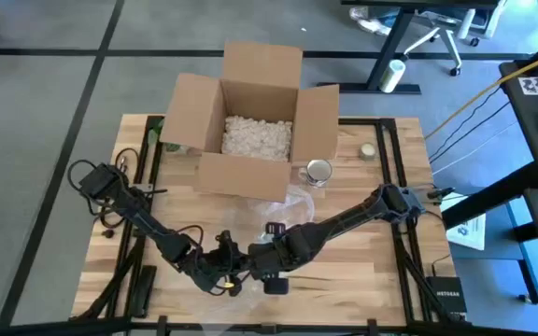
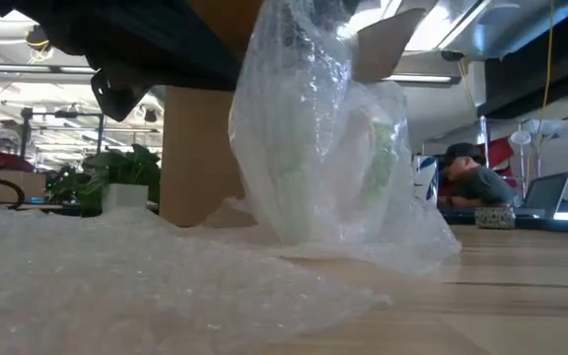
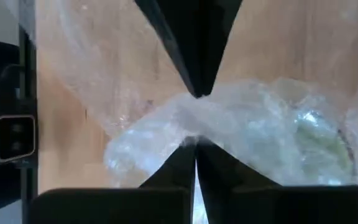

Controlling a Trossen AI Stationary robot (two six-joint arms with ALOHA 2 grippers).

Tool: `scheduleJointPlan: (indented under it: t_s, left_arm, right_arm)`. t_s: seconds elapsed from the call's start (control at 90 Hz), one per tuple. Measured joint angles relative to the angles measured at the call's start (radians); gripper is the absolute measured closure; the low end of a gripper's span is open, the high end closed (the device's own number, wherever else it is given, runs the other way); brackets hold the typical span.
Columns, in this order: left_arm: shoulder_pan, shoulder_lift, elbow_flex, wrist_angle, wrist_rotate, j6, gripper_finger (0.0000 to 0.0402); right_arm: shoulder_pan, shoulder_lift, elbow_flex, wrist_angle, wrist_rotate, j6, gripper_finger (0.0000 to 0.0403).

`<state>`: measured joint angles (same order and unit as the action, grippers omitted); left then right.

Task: Wrap mug
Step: Wrap the green mug with the bubble wrap

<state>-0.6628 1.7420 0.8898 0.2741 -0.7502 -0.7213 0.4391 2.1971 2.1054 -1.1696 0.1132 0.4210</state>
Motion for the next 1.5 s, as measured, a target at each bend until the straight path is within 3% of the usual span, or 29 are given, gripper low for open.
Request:
scheduleJointPlan:
  t_s: [0.189, 0.467, 0.833, 1.178, 1.5]
  left_arm:
    - [0.004, 0.000, 0.000, 0.005, 0.000, -0.002, 0.0402]
    - [0.026, 0.000, 0.000, 0.085, 0.013, 0.071, 0.0402]
    - [0.076, 0.000, 0.000, 0.082, 0.016, 0.079, 0.0402]
    - [0.109, 0.000, 0.000, 0.082, 0.016, 0.090, 0.0402]
    - [0.109, 0.000, 0.000, 0.083, 0.050, 0.090, 0.0402]
  right_arm:
    - [0.001, 0.000, 0.060, -0.132, 0.095, 0.050, 0.0403]
    - [0.031, -0.001, 0.110, -0.101, 0.284, 0.008, 0.0403]
    - [0.025, -0.001, 0.060, -0.009, 0.096, -0.066, 0.0403]
    - [0.017, -0.001, 0.055, -0.099, 0.182, -0.055, 0.0403]
    - [-0.036, -0.001, -0.102, -0.020, 0.154, -0.060, 0.0403]
